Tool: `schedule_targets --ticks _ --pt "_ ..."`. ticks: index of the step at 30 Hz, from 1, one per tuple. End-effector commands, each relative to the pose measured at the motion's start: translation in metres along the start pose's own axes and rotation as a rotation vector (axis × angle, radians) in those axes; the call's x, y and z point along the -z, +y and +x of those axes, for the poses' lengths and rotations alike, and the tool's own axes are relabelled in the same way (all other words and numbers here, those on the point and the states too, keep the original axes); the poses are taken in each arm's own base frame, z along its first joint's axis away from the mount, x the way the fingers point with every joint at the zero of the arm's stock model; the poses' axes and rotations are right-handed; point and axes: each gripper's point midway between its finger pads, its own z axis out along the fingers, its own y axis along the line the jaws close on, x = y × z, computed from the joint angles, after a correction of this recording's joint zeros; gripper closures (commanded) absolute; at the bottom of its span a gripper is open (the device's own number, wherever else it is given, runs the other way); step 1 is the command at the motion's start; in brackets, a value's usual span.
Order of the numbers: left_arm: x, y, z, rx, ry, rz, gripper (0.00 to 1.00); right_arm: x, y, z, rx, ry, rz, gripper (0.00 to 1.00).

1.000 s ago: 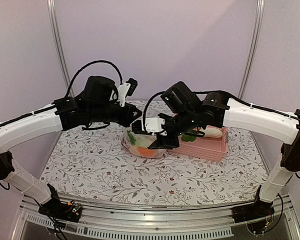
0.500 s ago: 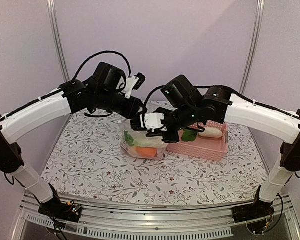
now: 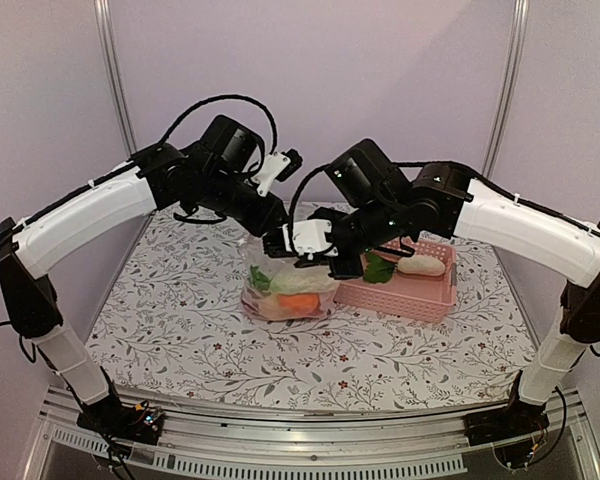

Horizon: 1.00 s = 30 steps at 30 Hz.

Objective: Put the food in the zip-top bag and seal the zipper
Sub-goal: Pass from the right arm to the left

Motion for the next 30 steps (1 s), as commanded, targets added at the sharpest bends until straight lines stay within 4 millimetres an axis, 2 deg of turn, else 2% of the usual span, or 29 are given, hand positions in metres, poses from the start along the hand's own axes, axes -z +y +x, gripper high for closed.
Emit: schedule_targets --ticks 1,5,10,12,14,17,20,22,25,27,30 --pt "0.016 0.006 -0.007 -0.039 -0.023 -0.009 0.87 0.012 0.0 -0.011 0.022 -0.026 -0.006 0.99" --pt "0.019 0.002 -0.013 -0.039 -0.04 0.016 1.0 0.013 -0.001 -0.013 0.024 -0.027 -0.011 0.99" --pt "0.024 0.006 -0.019 -0.032 -0.059 0.008 1.0 0.021 -0.015 -0.015 0.02 -0.048 0.007 0.99" --pt "0.024 0.01 -0.018 -0.025 -0.057 0.01 1.0 0.026 -0.02 -0.014 0.015 -0.066 0.002 0.95" --pt "0.02 0.012 -0.015 -0.01 -0.053 0.02 1.0 0.026 -0.016 -0.011 0.01 -0.077 -0.034 0.88" --pt "0.016 0.014 -0.014 0.015 -0.058 0.034 1.0 0.017 -0.004 -0.004 -0.003 -0.068 -0.089 0.87" --pt "0.016 0.016 -0.015 0.033 -0.072 0.042 1.0 0.018 0.004 -0.005 -0.017 -0.08 -0.137 0.78" --pt "0.016 0.018 -0.016 0.042 -0.082 0.041 1.0 0.031 0.001 -0.013 -0.032 -0.123 -0.146 0.7" --pt "0.014 0.02 -0.017 0.057 -0.089 0.045 1.0 0.064 -0.017 -0.022 -0.071 -0.207 -0.116 0.6" --pt "0.012 0.02 -0.016 0.064 -0.088 0.055 1.0 0.084 -0.034 -0.015 -0.117 -0.243 -0.092 0.57" --pt "0.01 0.02 -0.015 0.071 -0.086 0.055 1.0 0.106 -0.057 0.009 -0.2 -0.266 -0.05 0.56"
